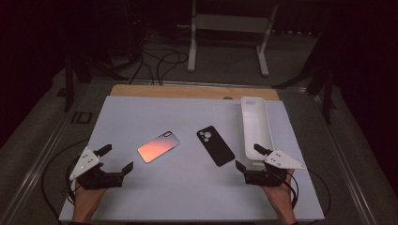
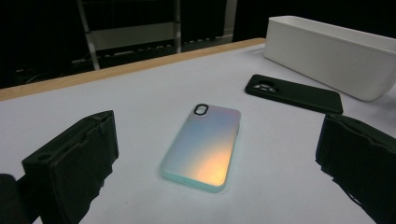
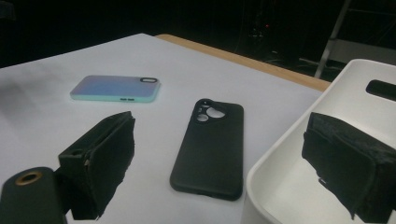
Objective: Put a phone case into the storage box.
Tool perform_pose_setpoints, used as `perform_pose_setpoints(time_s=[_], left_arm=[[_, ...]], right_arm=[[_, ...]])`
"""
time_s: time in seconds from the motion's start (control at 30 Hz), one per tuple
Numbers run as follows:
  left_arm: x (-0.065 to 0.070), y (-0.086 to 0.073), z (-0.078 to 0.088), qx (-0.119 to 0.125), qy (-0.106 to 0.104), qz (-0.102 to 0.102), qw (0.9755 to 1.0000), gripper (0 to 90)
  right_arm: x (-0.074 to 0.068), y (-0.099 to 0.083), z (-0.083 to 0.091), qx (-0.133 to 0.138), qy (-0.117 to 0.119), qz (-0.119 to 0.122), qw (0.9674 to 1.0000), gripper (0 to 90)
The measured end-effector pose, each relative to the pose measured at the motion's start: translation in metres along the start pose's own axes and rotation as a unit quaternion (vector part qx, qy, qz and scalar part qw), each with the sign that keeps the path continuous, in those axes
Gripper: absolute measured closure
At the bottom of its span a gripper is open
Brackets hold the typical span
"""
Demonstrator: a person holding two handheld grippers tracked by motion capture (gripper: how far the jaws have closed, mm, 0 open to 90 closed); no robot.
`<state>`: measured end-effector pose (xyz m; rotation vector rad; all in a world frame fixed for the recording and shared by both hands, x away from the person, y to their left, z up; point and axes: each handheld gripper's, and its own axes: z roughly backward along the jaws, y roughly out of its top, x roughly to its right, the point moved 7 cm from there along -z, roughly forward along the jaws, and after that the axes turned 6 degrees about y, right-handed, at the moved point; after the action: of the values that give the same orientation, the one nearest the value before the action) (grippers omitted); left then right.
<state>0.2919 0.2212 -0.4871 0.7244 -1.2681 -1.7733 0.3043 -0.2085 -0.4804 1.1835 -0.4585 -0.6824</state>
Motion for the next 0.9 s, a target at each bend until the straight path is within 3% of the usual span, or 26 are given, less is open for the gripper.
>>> perform_pose_setpoints(time_s=[0.2, 0.9], left_arm=[[-0.0014, -0.0033, -0.0024, -0.011, 0.004, -0.002, 0.9999, 0.0], [-0.0025, -0.0025, -0.0025, -0.017, 0.010, -0.001, 0.9998, 0.0]], right_arm=[[-0.0015, -0.0024, -0.0036, -0.007, 0.003, -0.003, 1.0000, 9.4], [-0.0005, -0.0021, -0.0039, -0.013, -0.004, 0.002, 0.9999, 9.4]])
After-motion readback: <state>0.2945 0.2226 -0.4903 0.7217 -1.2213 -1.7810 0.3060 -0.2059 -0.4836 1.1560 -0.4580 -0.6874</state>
